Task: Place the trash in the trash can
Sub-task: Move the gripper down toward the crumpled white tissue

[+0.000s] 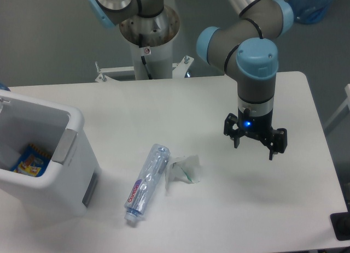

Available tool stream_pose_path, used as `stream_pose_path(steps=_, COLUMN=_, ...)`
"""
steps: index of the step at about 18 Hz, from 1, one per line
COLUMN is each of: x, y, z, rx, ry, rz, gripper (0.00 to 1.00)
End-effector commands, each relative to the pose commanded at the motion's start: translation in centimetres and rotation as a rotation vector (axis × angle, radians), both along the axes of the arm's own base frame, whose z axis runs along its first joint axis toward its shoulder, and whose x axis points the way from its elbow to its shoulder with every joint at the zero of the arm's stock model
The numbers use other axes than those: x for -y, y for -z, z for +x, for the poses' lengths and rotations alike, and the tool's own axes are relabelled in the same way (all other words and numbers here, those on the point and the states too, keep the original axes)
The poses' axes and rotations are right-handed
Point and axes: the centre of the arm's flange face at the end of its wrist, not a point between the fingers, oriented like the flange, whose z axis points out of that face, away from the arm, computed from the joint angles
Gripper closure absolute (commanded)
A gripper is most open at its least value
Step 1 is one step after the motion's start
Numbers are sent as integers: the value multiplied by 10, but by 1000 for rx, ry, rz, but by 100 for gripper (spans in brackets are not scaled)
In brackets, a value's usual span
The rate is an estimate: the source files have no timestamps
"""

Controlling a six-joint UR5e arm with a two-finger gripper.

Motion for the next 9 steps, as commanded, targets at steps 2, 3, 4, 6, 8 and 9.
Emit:
stream_pose_path(steps=2, x=0, y=1, z=0, rx=-2, ry=-1, rz=-7, gripper=0)
stream_pose_path(steps=3, x=0, y=1, z=0, rx=-4, ry=1, rz=-7, gripper=0)
stream_pose_path(steps=4, x=0, y=0, z=1, rx=-3, ry=1, rz=-6, gripper=0)
stream_pose_path(steps=6, x=5, y=8, z=8, rx=10, ry=-1, rz=-10, gripper=0)
stream_pose_path(steps=8, x=8, y=19, z=14, rx=32, ry=-6, rz=-14, gripper=0)
stream_pose_path(steps=9, x=8, y=22, z=16, rx=36, ry=-5, rz=-9, gripper=0)
